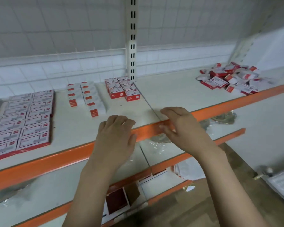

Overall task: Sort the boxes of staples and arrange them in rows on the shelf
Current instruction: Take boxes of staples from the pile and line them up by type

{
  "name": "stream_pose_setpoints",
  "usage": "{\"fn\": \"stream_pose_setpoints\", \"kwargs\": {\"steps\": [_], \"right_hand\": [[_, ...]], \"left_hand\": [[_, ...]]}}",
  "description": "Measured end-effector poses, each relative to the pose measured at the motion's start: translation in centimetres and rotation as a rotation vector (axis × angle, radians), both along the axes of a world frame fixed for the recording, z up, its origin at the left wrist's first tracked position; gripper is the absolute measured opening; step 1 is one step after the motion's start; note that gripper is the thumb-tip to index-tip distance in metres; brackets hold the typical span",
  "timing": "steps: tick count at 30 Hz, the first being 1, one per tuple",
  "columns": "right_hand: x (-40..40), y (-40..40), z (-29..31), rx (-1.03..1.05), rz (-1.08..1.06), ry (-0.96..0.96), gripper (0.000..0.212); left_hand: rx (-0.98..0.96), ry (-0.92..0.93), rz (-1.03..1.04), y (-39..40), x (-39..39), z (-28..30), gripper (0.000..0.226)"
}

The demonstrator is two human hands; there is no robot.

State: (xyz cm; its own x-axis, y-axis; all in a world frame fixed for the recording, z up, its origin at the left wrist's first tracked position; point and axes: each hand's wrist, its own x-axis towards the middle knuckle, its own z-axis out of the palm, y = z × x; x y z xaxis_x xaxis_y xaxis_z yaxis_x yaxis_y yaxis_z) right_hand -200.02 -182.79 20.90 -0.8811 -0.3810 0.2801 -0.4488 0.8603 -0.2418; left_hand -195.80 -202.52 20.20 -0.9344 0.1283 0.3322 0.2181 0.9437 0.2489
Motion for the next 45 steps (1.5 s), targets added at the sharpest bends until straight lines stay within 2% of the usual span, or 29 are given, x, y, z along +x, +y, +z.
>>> {"fn": "stream_pose_setpoints", "kwargs": {"steps": [9,22,28,36,45], "right_hand": [[-0.8,9.1,0.7,-0.029,-0.128,0.02,0.048],[-6.2,13.9,0.0,-0.015,-0.271,0.006,0.05],[-8.4,15.5,-0.9,-0.034,-0.332,-0.023,0.051],[-12.2,19.0,-2.6,-0.033,-0.358,-0.091,0.051],[-19.4,26.0,-2.4,-0.002,-0.3,-0.092,0.05]], "left_hand": [[-0.035,-0.016,-0.123,8.5,-3.0,1.5,0.035],[-0.001,-0.026,-0.27,13.4,-12.6,0.8,0.035],[-0.06,-0.049,-0.309,14.8,-15.8,0.2,0.037],[-0.131,-0.132,-0.314,18.7,-19.9,-1.0,0.038],[-0.115,-0.139,-0.21,26.0,-25.3,-1.1,0.042]]}}
